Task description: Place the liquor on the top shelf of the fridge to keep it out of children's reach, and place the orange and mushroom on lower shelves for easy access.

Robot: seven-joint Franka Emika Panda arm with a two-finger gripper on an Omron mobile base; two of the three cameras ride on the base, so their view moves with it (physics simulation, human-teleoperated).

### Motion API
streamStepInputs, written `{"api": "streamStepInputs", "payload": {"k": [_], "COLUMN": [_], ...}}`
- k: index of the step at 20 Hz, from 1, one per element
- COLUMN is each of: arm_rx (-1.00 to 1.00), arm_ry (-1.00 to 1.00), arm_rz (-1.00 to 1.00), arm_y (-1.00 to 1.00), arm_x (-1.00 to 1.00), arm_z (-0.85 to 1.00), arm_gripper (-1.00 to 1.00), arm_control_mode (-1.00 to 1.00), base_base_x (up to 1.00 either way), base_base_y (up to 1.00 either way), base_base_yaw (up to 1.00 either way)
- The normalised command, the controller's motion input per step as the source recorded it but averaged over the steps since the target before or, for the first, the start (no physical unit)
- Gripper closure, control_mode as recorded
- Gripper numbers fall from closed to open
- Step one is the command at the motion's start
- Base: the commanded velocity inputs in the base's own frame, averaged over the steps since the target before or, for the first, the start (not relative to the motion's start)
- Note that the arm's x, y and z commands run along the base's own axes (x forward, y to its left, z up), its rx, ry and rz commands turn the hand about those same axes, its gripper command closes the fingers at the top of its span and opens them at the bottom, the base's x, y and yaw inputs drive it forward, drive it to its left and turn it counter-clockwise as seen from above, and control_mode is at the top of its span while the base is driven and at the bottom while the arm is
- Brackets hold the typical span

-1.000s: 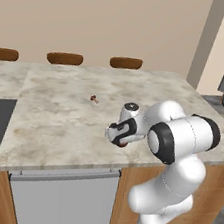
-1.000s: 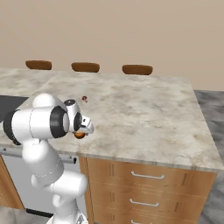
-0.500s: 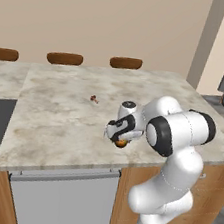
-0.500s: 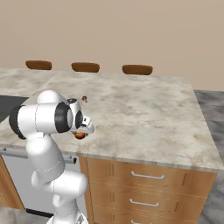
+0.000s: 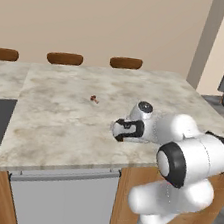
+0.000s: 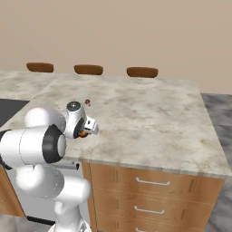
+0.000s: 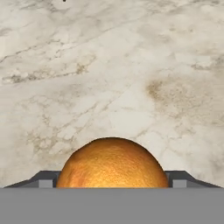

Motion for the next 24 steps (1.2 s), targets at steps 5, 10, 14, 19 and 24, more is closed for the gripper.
{"api": "streamStepInputs", "payload": {"k": [5, 10, 14, 19, 24], "arm_rx": [0.06, 0.00, -0.05, -0.10, -0.07], "arm_ry": [-0.25, -0.06, 0.00, 0.01, -0.03], "arm_rz": [0.00, 0.00, -0.03, -0.04, -0.01], "arm_y": [-0.52, -0.41, -0.32, -0.21, 0.01], "arm_x": [-0.61, -0.52, -0.27, -0.71, -1.00], "arm_z": [1.00, 1.00, 1.00, 1.00, 0.28], "arm_gripper": [1.00, 1.00, 1.00, 1.00, 1.00], "arm_control_mode": [-1.00, -1.00, -1.00, -1.00, -1.00], "base_base_x": [0.00, 0.00, 0.00, 0.00, 0.00], "base_base_y": [0.00, 0.00, 0.00, 0.00, 0.00], "base_base_yaw": [0.00, 0.00, 0.00, 0.00, 0.00]}}
